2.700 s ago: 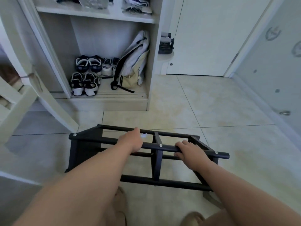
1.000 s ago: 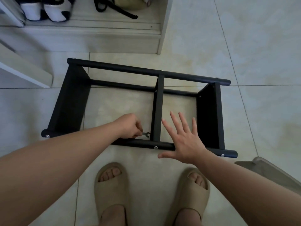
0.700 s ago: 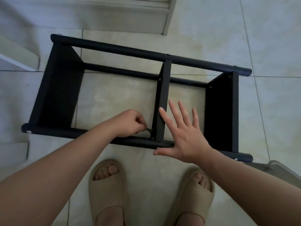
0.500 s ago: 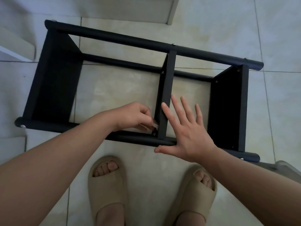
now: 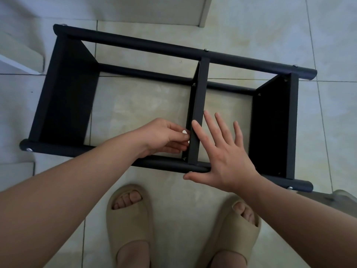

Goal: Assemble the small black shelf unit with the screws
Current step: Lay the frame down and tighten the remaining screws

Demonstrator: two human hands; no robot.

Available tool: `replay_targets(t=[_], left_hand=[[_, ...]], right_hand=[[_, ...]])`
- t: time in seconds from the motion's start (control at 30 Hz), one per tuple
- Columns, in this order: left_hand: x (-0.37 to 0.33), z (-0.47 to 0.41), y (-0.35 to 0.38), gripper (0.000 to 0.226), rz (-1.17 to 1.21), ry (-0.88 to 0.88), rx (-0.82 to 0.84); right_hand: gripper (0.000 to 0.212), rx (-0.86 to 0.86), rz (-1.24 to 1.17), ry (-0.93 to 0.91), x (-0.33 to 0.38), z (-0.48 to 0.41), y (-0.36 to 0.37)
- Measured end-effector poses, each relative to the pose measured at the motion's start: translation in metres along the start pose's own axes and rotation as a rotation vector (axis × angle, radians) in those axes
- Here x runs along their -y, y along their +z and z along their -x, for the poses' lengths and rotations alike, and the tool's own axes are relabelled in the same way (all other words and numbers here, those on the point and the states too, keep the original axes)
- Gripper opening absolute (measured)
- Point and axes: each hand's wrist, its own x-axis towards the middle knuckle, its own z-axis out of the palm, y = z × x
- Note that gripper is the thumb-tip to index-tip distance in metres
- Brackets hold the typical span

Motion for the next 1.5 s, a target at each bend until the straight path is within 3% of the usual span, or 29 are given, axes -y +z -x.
replay_targets(t=[0.5, 1.13, 1.5], left_hand=[[-0.005, 0.003, 0.004, 0.005, -0.055, 0.057, -0.044], [-0.009, 0.006, 0.003, 0.008, -0.048, -0.084, 0.053], [-0.014, 0.013, 0.005, 0.019, -0.223, -0.046, 0.046]], right_hand=[[0.114, -0.034, 0.007, -0.020, -0.001, 0.000, 0.001], [0.117, -0.005, -0.026, -0.010, 0.000, 0.001, 0.000], [0.116, 0.018, -0.034, -0.007, 0.001, 0.001, -0.003]])
